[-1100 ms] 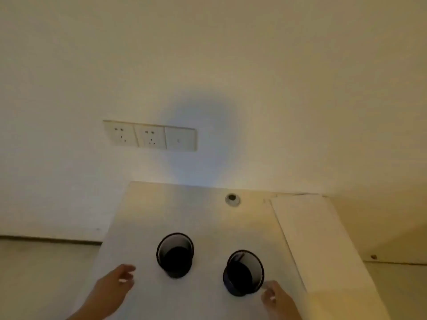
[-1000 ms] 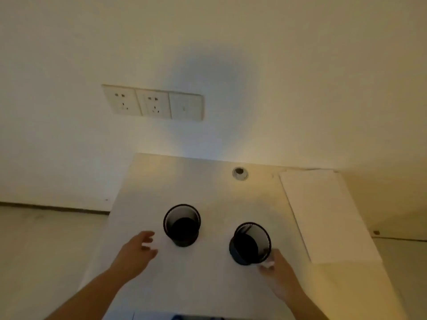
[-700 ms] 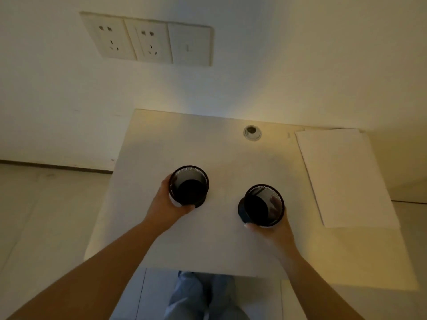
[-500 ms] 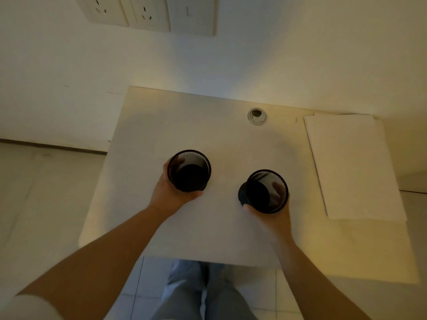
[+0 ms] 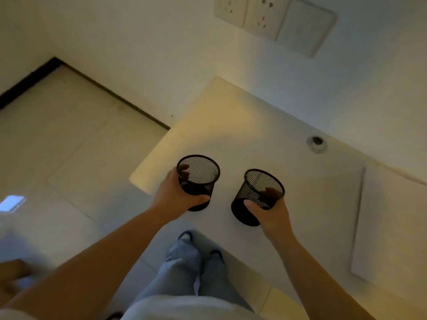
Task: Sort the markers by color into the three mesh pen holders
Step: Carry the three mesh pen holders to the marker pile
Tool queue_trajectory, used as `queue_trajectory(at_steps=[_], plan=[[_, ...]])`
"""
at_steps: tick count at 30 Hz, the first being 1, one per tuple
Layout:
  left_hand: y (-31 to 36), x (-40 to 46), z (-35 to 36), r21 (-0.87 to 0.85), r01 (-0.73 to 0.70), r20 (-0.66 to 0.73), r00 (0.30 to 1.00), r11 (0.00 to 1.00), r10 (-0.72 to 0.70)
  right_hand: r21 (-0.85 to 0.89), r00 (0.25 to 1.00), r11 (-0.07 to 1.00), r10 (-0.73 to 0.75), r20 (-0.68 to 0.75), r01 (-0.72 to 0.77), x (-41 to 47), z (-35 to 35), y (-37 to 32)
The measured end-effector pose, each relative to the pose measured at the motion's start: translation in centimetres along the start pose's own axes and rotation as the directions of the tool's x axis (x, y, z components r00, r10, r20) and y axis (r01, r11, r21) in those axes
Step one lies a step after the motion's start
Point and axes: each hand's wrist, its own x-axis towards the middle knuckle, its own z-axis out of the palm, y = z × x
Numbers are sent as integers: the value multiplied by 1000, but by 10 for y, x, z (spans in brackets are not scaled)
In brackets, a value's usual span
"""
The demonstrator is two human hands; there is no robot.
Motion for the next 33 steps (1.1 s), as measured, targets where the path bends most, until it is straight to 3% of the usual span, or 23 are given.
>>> queue_trajectory(at_steps=[4, 11, 19, 25, 33], plan=[[-45, -51, -38, -148, 116, -198, 970, 982, -144, -33, 966, 999, -21, 259, 30, -8, 40, -21], [-131, -131, -109, -444, 259, -384, 810, 857, -444, -95, 839, 988, -55, 541, 125, -41, 149, -57], [-240, -187, -200, -589, 373, -403, 633, 717, -661, -288, 751, 929, 18, 660, 231, -85, 307, -72], [-314, -208, -282, -600, 372, -419, 608, 708, -674, -391, 750, 886, 79, 656, 249, -112, 430, -87], [-383, -198, -372, -694, 315, -447, 517, 648, -730, -321, 653, 906, 68, 754, 276, -126, 559, -136]])
